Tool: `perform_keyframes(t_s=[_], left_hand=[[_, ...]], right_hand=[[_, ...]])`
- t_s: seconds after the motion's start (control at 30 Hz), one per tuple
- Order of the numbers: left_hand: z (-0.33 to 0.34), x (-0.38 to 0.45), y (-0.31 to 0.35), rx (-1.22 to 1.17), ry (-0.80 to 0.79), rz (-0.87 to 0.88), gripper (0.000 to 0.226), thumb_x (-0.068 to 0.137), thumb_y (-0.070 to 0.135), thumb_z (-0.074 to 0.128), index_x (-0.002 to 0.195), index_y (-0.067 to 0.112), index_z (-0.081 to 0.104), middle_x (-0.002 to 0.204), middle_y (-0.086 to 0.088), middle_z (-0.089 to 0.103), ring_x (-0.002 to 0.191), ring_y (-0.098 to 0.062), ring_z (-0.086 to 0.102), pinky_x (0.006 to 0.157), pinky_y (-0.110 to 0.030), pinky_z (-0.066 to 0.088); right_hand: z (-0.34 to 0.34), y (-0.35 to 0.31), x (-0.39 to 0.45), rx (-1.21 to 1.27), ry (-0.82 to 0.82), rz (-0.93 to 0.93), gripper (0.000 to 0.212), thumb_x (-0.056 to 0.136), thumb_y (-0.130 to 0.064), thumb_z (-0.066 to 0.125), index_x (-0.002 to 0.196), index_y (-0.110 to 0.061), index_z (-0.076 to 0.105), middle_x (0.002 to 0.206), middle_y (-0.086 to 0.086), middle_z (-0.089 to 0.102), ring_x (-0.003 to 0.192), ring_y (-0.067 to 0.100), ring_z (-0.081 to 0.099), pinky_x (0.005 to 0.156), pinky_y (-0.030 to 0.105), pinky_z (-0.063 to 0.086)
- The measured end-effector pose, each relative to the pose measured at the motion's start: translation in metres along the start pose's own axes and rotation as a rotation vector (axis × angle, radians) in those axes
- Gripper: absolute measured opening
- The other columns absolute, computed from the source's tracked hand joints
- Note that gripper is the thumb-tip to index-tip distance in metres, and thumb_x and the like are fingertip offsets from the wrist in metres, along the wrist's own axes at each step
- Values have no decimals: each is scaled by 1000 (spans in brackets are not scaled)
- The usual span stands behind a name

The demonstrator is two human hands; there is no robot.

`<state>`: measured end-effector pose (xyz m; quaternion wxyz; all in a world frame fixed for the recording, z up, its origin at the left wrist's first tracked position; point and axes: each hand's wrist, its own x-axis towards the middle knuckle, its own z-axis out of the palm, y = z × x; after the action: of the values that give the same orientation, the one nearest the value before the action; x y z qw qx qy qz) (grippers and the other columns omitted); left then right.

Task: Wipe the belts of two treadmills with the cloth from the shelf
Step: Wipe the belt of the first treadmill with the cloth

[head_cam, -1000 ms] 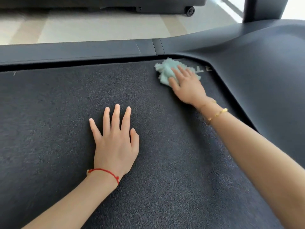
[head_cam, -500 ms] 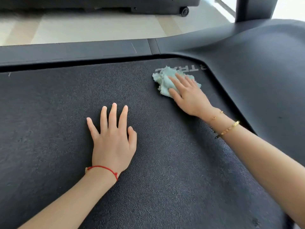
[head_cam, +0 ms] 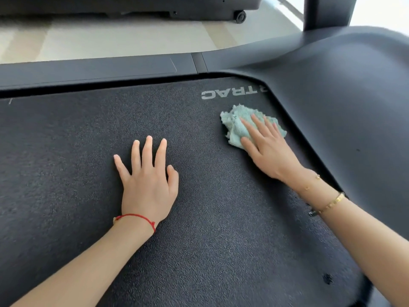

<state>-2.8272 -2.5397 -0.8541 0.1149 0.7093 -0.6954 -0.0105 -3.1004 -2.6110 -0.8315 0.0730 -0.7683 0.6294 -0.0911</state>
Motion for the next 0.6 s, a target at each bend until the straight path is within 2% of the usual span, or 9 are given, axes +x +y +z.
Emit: perform_keyframes(t_s=[0.17, 0.3, 0.47, 0.6], left_hand=[[0, -2, 0, -9, 14, -5, 65, 92, 40, 22, 151, 18, 36, 158, -12, 32, 147, -35, 24, 113, -71, 13], [-2, -2, 1, -27, 11, -10, 66, 92, 41, 20, 152, 20, 34, 159, -10, 31, 148, -34, 21, 114, -69, 12], [-1, -1, 0, -22, 14, -8, 66, 91, 42, 20, 151, 19, 36, 158, -11, 32, 148, -34, 22, 114, -70, 12], [-1, -1, -1, -21, 20, -3, 66, 91, 41, 22, 150, 18, 38, 157, -12, 34, 147, -35, 24, 113, -71, 13]], right_hand=[[-1, -5, 59, -49, -37, 76, 59, 101, -53, 28, 155, -30, 18, 163, 8, 12, 151, 30, -2, 121, 42, -4], [2, -11, 80, -126, 24, 57, 61, 101, -53, 29, 153, -22, 26, 159, 17, 21, 150, 32, -3, 122, 44, -4], [1, -6, 78, -32, -12, 28, 60, 101, -51, 31, 156, -30, 17, 164, 7, 8, 151, 31, 2, 122, 43, -1], [5, -17, 43, 3, 22, 39, 58, 102, -50, 31, 155, -32, 17, 163, 1, 13, 150, 30, 5, 122, 41, 2]])
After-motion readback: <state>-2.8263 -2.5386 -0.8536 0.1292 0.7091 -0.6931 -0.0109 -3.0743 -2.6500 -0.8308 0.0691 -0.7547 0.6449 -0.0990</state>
